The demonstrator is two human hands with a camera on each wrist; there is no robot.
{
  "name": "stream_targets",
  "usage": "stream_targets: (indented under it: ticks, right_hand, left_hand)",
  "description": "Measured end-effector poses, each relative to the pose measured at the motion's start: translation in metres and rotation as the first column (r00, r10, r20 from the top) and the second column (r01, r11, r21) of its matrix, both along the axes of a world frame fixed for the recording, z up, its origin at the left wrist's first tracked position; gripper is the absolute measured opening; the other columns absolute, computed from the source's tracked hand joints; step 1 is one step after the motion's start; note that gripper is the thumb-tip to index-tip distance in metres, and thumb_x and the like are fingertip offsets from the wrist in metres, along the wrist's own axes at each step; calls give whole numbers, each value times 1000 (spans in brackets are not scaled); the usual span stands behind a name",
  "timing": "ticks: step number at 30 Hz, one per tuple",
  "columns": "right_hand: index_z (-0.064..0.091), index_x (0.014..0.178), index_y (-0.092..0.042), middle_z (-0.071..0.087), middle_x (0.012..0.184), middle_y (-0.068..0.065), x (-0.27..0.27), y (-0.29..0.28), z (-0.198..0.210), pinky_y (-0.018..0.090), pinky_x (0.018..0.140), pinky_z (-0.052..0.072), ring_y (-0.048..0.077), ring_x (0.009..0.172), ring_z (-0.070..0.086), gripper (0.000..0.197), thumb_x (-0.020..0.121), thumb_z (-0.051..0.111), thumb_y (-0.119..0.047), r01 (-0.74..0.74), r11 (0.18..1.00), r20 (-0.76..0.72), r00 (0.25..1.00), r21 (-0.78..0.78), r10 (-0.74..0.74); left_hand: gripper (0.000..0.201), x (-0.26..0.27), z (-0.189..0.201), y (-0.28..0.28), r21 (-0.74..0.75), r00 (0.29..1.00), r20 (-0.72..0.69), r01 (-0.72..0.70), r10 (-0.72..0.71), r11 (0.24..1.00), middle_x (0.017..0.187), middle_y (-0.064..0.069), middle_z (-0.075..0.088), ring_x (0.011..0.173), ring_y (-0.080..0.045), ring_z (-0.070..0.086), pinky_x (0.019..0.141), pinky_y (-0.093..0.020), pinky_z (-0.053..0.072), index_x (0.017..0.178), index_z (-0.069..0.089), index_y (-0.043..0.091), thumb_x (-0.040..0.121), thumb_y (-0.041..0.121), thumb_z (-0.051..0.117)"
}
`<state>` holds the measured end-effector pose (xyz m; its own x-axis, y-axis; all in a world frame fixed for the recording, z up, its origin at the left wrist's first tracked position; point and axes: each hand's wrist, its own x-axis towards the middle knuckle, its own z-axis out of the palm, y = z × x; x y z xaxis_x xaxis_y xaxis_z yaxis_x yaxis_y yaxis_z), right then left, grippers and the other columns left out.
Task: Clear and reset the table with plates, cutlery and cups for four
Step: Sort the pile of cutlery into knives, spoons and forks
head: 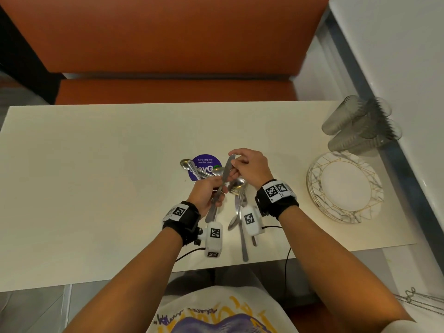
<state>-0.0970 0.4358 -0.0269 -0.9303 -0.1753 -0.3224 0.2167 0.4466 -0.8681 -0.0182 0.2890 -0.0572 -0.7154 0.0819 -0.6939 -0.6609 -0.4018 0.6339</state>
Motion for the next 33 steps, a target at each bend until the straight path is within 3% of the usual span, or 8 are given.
stream_targets:
  ticks: [5, 8, 12, 17, 21, 24, 29, 33]
  right_hand:
    - [75, 108, -15, 77, 73, 7, 2, 9, -9, 38, 73, 64, 25, 64, 75, 25, 91, 64, 0, 42, 999, -2, 999, -22, -42]
    - [75, 107, -15, 76, 71, 6, 6, 11, -12, 34, 72, 63, 24, 64, 75, 24, 91, 65, 1, 90, 994, -8, 996, -56, -91]
    - [71, 115, -16, 77, 76, 6, 21, 10, -20, 30, 69, 63, 22, 67, 75, 25, 94, 63, -5, 127, 990, 44, 991, -67, -125]
    - [69, 94, -15, 68, 88, -2, 59, 24, -59, 8, 58, 43, 11, 72, 62, 16, 91, 64, -30, 103, 919, 53, 990, 381, -133]
    - [67, 87, -12, 67, 83, 2, 93, 28, -81, 31, 67, 55, 23, 75, 67, 39, 79, 75, -49, -12, 831, 175, 979, 556, -103]
    - [71, 87, -9, 71, 87, 7, 97, 28, -85, 37, 73, 60, 27, 79, 69, 28, 80, 75, -36, -31, 811, 194, 976, 584, -103]
    - [74, 79, -4, 71, 76, 10, 88, 39, -84, 36, 67, 62, 27, 70, 69, 28, 84, 71, -32, 38, 822, 187, 967, 569, -174]
    - [77, 94, -8, 74, 88, 10, 77, 53, -86, 29, 67, 57, 27, 76, 70, 17, 85, 68, -20, 53, 805, 156, 971, 590, -179]
  left_hand:
    - [32, 5, -5, 8, -13, 999, -17, 37, -37, 999, 71, -6, 59, 57, -17, 49, 55, -31, 35, 111, 71, 1, 105, 17, 43]
    - [34, 9, -8, 11, -114, 994, -40, 95, -100, 989, 67, -7, 56, 54, -19, 50, 56, -33, 39, 91, 67, 3, 106, 18, 39]
    - [29, 16, -15, 17, -261, 992, -7, 122, -128, 958, 60, 2, 42, 49, -12, 35, 46, -26, 29, 79, 52, 15, 103, 17, 36]
    - [26, 30, -31, 17, -264, 995, 63, 93, -79, 960, 50, 8, 42, 40, -10, 31, 41, -25, 26, 77, 49, 16, 98, 10, 36]
    - [27, 35, -35, 14, -254, 994, 85, 84, -65, 964, 48, 7, 43, 35, -7, 34, 37, -22, 27, 76, 50, 14, 100, 9, 37]
    - [27, 38, -40, 12, -263, 993, 97, 93, -69, 960, 48, 7, 45, 36, -7, 35, 38, -21, 29, 77, 52, 13, 99, 9, 39]
    - [27, 42, -42, 8, -257, 992, 110, 87, -61, 963, 47, 6, 46, 35, -6, 37, 36, -19, 30, 76, 54, 13, 99, 8, 41]
    - [25, 41, -43, 8, -278, 990, 121, 98, -67, 955, 49, 5, 46, 37, -8, 36, 37, -20, 30, 79, 55, 11, 99, 8, 40]
